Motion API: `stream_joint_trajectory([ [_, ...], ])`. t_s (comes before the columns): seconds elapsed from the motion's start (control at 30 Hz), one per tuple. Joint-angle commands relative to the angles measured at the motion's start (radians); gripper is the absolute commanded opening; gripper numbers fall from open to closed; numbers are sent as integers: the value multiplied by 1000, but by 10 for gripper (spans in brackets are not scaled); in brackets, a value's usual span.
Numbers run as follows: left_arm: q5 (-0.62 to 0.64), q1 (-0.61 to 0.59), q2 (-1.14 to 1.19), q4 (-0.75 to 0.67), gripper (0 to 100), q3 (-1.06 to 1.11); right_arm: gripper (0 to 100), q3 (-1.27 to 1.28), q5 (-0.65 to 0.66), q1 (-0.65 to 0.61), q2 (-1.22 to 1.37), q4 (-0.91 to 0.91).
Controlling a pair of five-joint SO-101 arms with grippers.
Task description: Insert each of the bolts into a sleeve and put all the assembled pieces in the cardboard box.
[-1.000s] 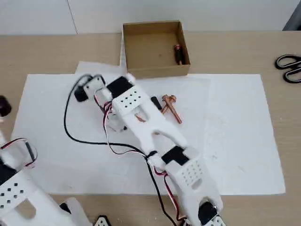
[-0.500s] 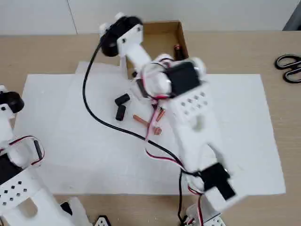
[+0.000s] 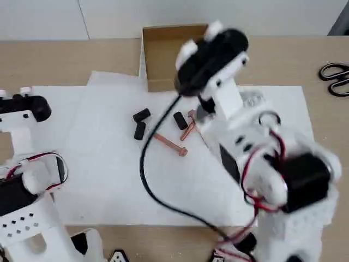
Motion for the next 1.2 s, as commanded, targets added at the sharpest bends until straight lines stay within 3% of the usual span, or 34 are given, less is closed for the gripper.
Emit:
stream_joint_trajectory([
  [0.0,9,46,-14,0,6,-45,4,221,-8,7,-229,-15],
  [0.17,17,104,-14,-28,6,-44,4,474,-8,30,-489,-173],
  [0.37,80,137,-14,-117,6,-44,4,901,-8,202,-711,-487],
  [0.5,80,219,-14,-132,6,-42,4,1151,-9,236,-820,-602],
  [0.7,80,298,-14,-189,6,-42,5,1312,-21,232,-949,-618],
  [0.93,74,298,-14,-193,6,24,6,1458,-216,234,-1176,-618],
  [1.17,81,296,-23,-186,6,38,5,1583,-221,236,-1237,-644],
])
